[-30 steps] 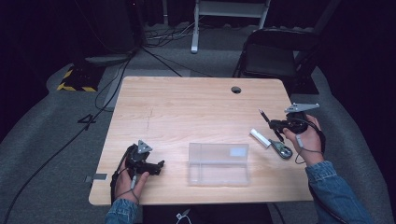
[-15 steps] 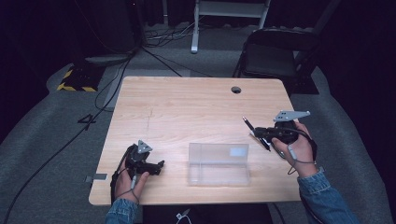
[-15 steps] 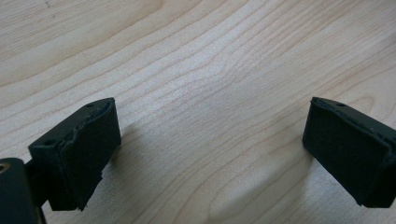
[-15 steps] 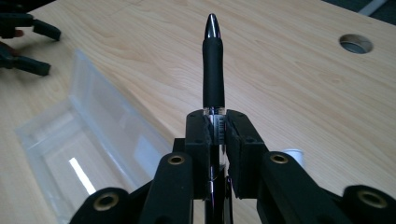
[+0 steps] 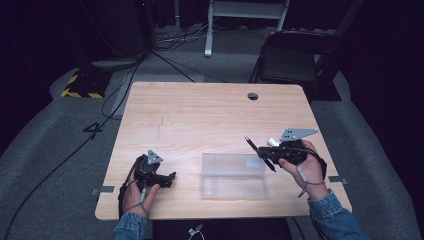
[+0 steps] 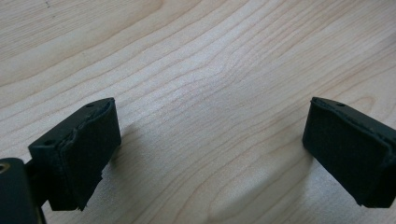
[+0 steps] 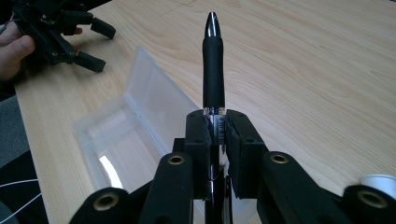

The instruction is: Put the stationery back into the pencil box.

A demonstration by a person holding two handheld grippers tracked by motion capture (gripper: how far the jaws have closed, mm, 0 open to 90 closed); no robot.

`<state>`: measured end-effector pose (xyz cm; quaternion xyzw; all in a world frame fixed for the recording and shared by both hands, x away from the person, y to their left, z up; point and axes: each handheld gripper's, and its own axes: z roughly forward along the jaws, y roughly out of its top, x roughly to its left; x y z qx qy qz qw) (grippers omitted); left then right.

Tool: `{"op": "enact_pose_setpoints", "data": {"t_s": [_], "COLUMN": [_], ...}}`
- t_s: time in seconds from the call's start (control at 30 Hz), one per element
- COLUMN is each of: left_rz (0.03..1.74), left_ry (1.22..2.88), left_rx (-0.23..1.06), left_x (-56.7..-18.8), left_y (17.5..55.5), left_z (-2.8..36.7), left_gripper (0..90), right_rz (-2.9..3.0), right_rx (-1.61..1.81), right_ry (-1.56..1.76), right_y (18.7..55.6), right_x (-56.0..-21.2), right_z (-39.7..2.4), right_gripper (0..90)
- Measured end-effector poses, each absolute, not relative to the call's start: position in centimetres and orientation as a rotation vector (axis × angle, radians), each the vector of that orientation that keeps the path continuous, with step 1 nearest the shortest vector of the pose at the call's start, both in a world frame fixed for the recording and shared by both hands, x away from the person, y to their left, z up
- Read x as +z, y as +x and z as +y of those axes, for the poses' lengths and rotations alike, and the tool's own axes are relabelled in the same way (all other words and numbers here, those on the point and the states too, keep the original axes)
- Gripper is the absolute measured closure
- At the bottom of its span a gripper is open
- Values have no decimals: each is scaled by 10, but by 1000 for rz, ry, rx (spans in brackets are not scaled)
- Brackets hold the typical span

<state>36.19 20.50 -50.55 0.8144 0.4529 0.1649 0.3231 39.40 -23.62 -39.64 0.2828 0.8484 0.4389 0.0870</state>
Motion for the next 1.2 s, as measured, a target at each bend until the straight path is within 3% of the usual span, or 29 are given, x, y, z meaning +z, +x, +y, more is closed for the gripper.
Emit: {"op": "enact_pose_setpoints", "data": {"t_s": [1.2], "left_rz": [1189], "left_ry": [2137], "left_rx": [433], "left_x": [-505], "left_y": [362], "left_z": [205], "left_gripper": [46], "right_rz": [2718], "right_rx": [1148], "right_ry": [583], "right_y": [381], "right_x": [-436], "right_z": [-182], "right_gripper": [799]}}
